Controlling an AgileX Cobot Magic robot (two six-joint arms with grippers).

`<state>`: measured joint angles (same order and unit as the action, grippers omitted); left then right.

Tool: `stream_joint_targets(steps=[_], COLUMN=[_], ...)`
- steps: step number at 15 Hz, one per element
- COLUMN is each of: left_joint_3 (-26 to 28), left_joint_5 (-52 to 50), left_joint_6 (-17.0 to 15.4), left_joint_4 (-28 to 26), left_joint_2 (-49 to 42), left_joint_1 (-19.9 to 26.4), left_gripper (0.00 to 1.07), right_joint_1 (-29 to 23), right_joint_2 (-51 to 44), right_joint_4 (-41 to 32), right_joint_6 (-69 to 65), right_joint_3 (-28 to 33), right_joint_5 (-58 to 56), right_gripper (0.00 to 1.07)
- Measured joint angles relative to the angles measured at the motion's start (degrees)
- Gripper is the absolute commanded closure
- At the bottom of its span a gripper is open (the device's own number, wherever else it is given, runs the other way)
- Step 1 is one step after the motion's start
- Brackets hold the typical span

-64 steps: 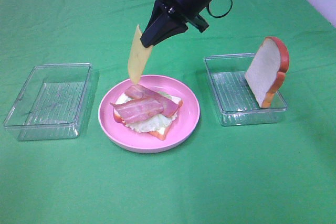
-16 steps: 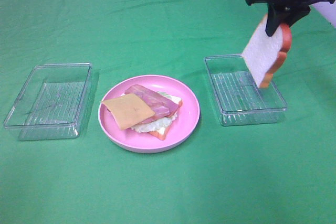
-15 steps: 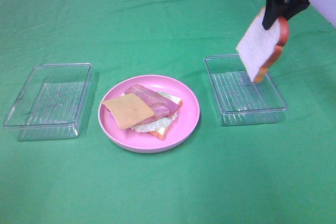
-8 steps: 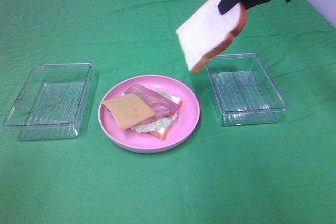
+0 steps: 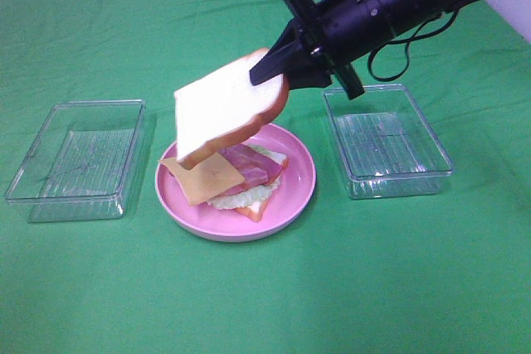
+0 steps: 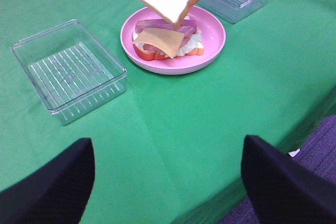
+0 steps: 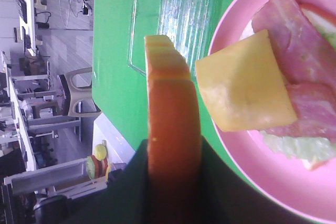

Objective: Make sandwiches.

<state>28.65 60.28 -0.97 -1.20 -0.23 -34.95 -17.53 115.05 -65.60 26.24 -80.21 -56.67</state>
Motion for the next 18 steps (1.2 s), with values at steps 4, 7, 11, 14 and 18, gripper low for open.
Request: stream_joint_targets(steps=[4,7,11,14,18], left_joint_3=[0.0,0.0,0.0,0.0,0.0], left_joint_5=[0.0,0.0,0.0,0.0,0.0], left_joint_6=[0.0,0.0,0.0,0.0,0.0], left_joint_4=[0.0,0.0,0.0,0.0,0.0], left_joint_2=[0.0,0.0,0.0,0.0,0.0], left_joint_1=[0.0,0.0,0.0,0.0,0.0], left_gripper=[0.33,0.33,0.33,0.33,0.33], right_joint_1=[-4.0,-4.1,-4.2,-4.2,-4.2], right_joint_2=[5.8,8.1,8.5,8.2,4.6], right_joint_4=[-4.9,-4.4,-2.0,3.4,17.8], right_joint_6=[-0.3,-3.0,-3.6,-4.2,-9.3], right_joint_3=[0.3,0.3,0.3,0.3,0.3], right_joint_5=[5.9,7.4,7.7,8.9,9.5], right_gripper=[1.07,0.87,0.26,0.26,0.26])
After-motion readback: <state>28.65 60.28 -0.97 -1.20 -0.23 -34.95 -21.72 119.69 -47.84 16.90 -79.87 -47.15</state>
